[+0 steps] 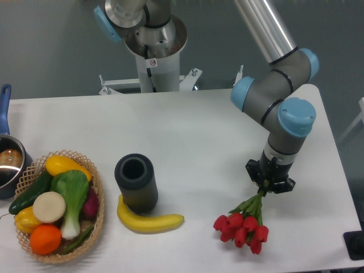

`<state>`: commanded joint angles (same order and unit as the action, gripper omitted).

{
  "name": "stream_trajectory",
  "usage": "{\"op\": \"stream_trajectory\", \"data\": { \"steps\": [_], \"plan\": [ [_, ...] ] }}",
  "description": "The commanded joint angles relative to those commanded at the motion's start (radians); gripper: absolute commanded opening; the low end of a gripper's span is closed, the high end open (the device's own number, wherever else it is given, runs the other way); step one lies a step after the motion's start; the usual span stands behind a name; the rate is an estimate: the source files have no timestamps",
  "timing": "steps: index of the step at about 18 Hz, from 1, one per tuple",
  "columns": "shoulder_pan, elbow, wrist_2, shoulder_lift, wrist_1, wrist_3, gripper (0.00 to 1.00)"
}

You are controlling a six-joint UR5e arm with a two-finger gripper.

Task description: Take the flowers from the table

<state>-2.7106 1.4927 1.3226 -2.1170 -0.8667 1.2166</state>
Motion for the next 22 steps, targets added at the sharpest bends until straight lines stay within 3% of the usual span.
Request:
{"op": "stream_trajectory", "data": {
  "steps": [3,5,13,22],
  "plan": [
    [-0.006,-0.070,-0.123,0.017,0.000,-0.077,0.21],
    [-0.003,-0.104,-0.135,0.018,0.000,-0.109,0.21],
    [-0.031,-0.111,-0.247,0.092,0.000,-0.204,0.21],
    [-0.071,-0.141,-0.355,0.101,0.000,-0.233,0.21]
  ]
}}
